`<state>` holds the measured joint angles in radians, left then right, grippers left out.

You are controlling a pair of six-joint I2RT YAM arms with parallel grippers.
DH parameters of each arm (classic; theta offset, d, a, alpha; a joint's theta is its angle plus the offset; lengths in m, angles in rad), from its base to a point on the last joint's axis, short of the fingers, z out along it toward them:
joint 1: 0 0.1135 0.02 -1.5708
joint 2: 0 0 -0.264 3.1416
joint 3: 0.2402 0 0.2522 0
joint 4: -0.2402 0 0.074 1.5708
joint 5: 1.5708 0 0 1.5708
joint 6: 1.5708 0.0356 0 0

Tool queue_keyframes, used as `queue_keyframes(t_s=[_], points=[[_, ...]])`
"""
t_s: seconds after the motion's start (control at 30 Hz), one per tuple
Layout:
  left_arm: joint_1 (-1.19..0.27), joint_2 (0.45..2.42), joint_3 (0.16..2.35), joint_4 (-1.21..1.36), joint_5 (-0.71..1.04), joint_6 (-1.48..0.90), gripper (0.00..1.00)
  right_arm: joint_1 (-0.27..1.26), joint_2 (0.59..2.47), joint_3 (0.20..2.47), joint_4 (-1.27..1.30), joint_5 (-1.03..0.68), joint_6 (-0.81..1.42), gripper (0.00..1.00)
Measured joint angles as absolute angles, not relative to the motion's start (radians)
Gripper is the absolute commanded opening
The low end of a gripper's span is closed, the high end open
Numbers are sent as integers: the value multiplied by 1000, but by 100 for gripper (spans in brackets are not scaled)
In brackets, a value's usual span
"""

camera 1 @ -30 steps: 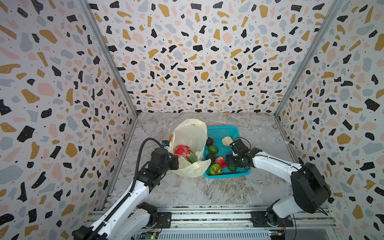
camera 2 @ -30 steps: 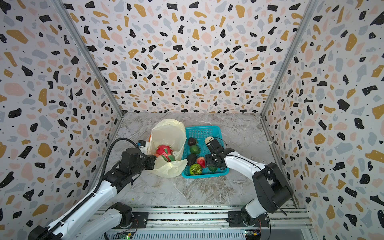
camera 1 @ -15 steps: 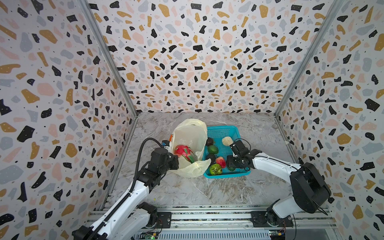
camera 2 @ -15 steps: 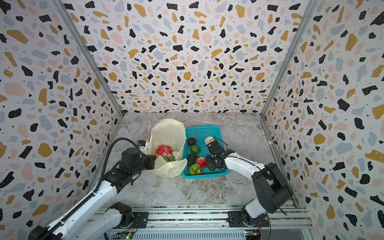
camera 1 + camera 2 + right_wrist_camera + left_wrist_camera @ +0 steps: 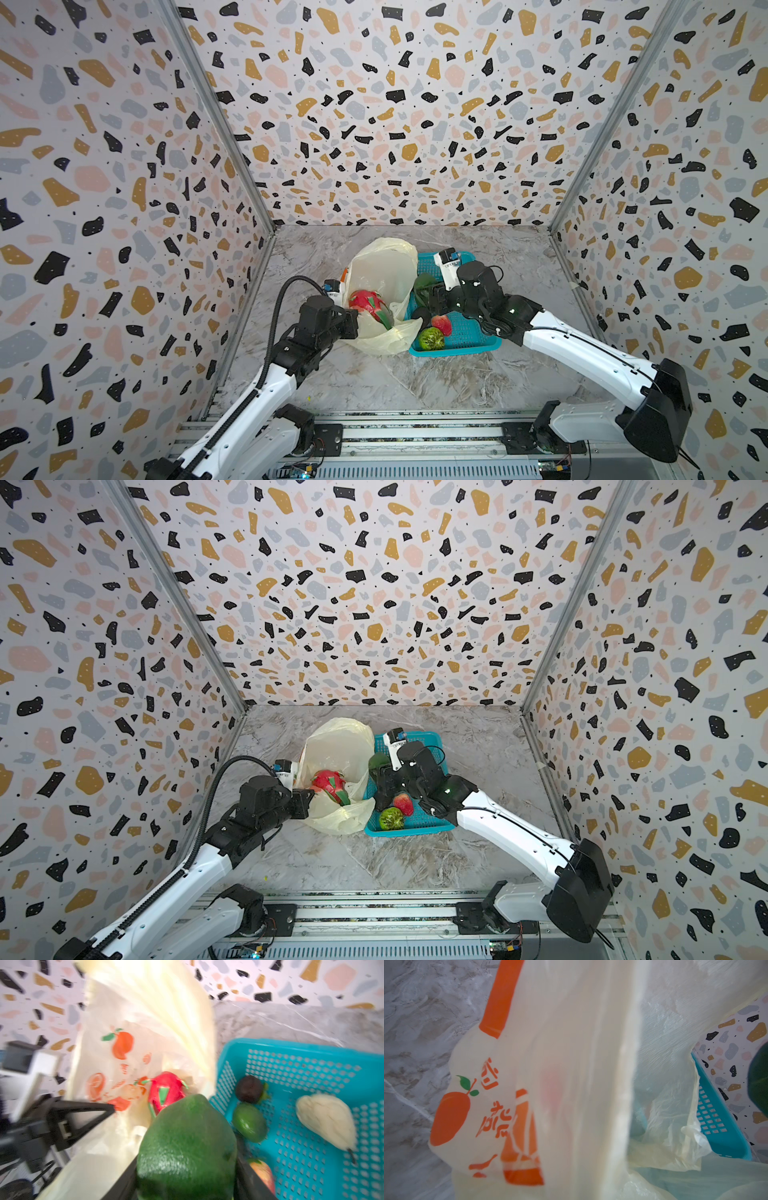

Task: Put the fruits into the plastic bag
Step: 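Carry the green mango with the right gripper into the open bag, then release the mango in the bag and return the right gripper to the basket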

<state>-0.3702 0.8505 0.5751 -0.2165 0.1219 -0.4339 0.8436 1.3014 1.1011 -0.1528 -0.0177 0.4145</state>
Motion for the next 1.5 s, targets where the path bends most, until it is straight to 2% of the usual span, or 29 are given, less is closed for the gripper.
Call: queue_keyframes(t_s=[0.27,0.53,0.8,1.03,1.2,1.37,1.5], points=[[-370,836,575,-251,79,-434,0,921,1462,1232,-77,-138,330,40],[-370,808,605,-347,24,-434,0,937,1701,1370,-75,-145,308,41],[-370,797,607,-374,27,-442,0,965,1884,1483,-134,-165,302,44],[-370,797,607,-383,41,-442,0,1026,1967,1509,-212,-244,258,47],[-370,797,615,-395,39,-442,0,1045,2029,1546,-274,-300,228,53],[-370,798,624,-397,39,-442,0,1048,2049,1548,-313,-309,216,70],[-370,798,624,-395,37,-442,0,1046,2048,1553,-322,-289,214,79]])
